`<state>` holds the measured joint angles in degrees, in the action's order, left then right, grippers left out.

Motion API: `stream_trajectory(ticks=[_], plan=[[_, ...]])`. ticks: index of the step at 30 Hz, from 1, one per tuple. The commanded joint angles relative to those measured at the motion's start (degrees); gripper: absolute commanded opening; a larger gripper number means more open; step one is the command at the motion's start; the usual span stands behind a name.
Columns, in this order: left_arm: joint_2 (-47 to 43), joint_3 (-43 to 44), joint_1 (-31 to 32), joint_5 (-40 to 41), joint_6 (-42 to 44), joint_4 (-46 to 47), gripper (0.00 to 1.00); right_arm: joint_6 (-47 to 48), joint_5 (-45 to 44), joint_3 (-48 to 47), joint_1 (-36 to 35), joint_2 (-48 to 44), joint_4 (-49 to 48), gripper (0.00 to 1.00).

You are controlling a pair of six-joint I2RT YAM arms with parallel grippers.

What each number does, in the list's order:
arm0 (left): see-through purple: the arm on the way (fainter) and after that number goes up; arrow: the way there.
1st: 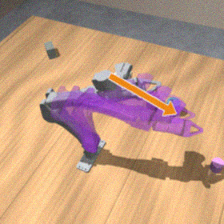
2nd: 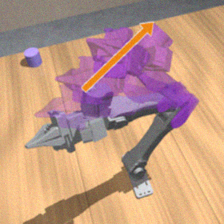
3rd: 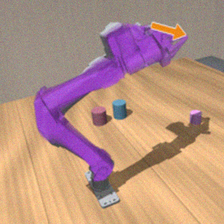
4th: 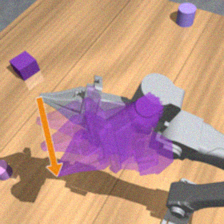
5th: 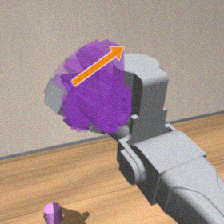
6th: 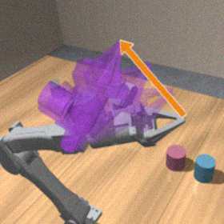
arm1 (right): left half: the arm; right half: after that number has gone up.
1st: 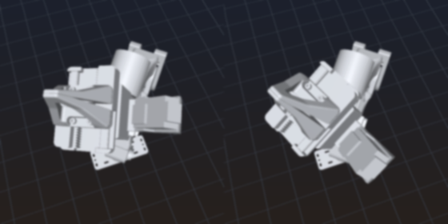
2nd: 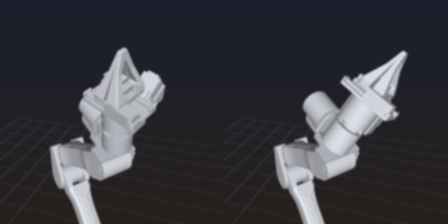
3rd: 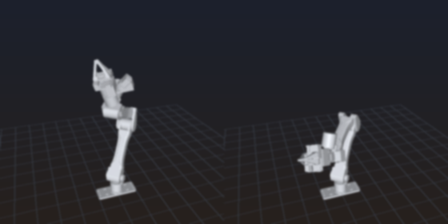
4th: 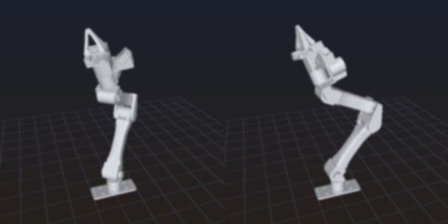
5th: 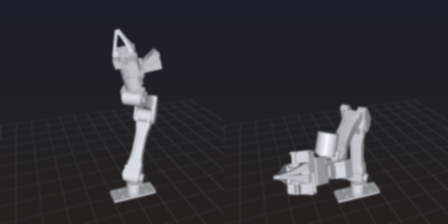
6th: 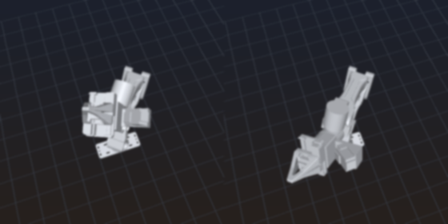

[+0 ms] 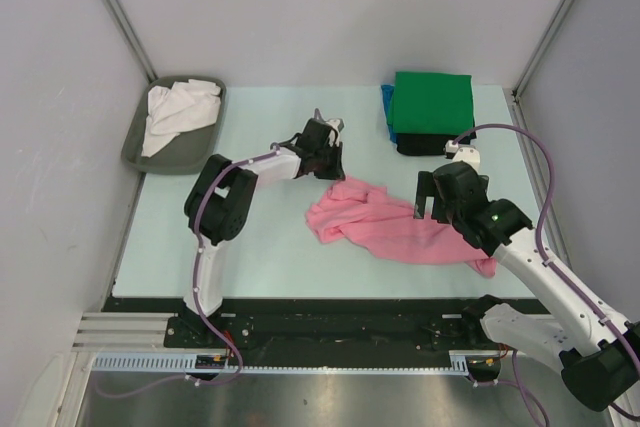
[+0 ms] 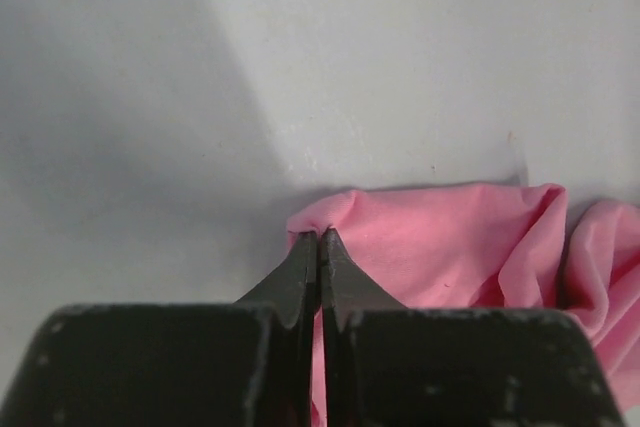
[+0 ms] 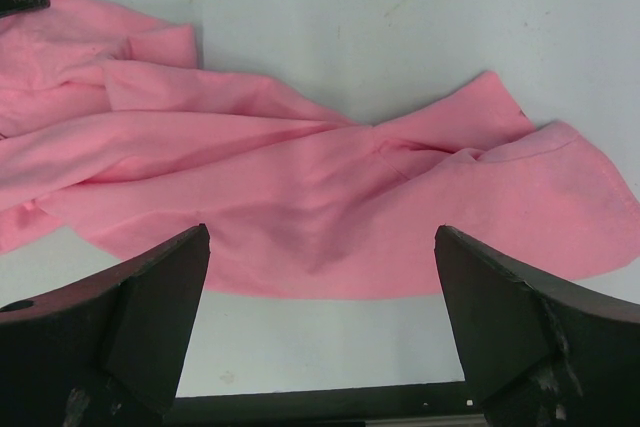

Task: Fold and stack the t-shirts

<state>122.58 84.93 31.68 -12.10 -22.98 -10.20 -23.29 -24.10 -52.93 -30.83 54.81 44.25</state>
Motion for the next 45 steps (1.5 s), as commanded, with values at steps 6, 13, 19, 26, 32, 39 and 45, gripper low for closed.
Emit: stream_trajectory(ticks=[6,13,19,26,32,39,45], plan=[[-14.7,-3.4,-2.2,-1.7,-0.5,2.3,0.0,0.3,-0.4,0.2,0.3,-0.5,-1.9,1.0],[-31.5,0.5,-2.7,-2.1,0.4,-2.4,0.0,-0.5,0.9,0.1,0.4,-1.9,-3.0,0.99],[-37.3,2.9,-2.7,-3.5,1.1,-8.6,0.0,-0.8,1.8,0.1,0.3,-2.8,-2.9,1.0],[-46.3,-10.0,-2.7,4.4,1.5,-10.6,0.0,-0.4,0.9,0.0,0.3,-4.6,-1.7,1.0],[-53.9,-14.1,-2.8,11.7,0.3,-14.6,0.0,-1.1,-5.1,0.1,0.3,-1.6,-1.5,1.0],[-63.4,-11.9,-3.9,17.0,-0.4,-23.7,0.0,-4.7,-4.8,0.4,0.9,8.8,-6.5,1.0],[-68.7,-12.7,-6.5,16.7,-0.2,-27.2,0.0,-8.9,-6.6,0.5,7.9,18.1,-12.4,1.0]])
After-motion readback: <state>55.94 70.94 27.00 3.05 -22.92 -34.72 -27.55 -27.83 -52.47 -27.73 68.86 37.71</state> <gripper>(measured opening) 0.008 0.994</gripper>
